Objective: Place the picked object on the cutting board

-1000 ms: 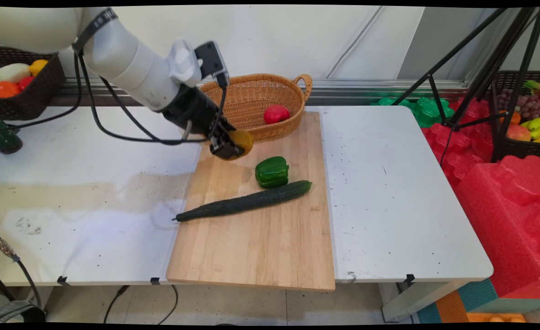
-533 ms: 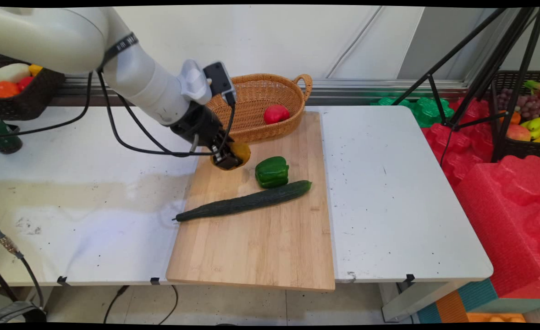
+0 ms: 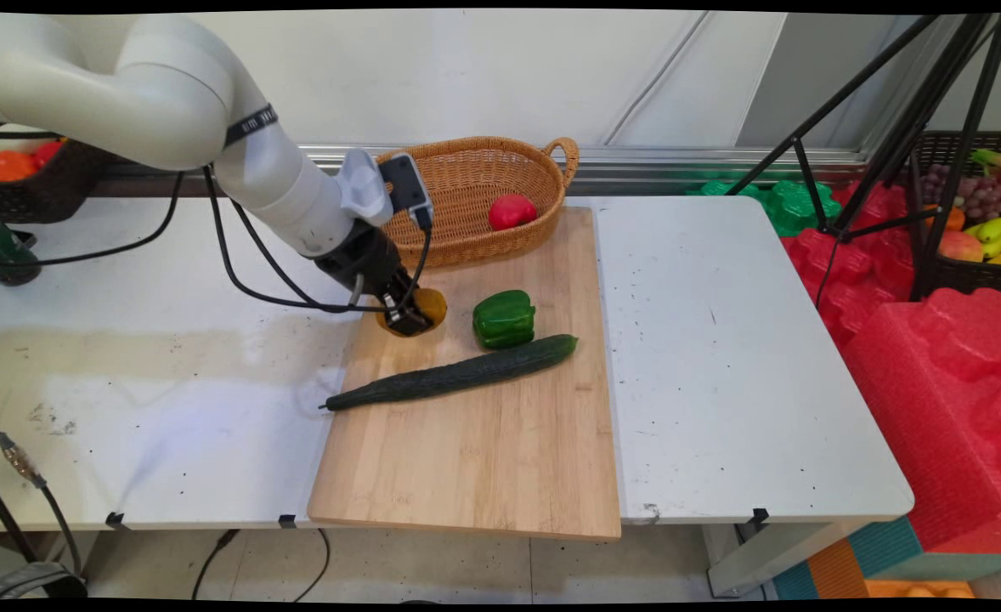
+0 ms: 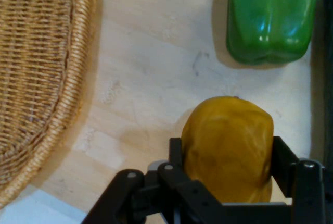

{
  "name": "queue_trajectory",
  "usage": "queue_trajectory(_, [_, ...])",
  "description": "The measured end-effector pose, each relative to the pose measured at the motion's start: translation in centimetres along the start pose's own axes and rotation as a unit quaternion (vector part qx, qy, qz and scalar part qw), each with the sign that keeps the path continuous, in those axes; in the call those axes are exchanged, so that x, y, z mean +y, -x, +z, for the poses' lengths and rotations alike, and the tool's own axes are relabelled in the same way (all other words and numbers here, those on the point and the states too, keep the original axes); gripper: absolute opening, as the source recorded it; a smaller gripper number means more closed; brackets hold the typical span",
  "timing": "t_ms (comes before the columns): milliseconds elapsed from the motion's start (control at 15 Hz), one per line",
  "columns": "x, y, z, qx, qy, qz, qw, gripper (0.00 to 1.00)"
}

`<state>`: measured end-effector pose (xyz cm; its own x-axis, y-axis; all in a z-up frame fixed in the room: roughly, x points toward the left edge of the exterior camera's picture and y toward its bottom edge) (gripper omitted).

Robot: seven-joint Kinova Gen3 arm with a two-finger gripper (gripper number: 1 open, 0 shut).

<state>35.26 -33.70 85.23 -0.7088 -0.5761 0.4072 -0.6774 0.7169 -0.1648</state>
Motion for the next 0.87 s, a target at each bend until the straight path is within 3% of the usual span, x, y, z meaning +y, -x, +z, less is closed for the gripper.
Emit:
queue_trajectory(667, [0.5,0.1,3.7,-0.002,0.013,0.029,0.9995,0.00])
queue_trajectory(733, [0.6,0.1,3.7,0.000,0.013,0.030,0.9995,1.00])
queue_trajectory(867, [0.6,0.2,3.6,0.004,0.011,0.033,0.9994,1.00])
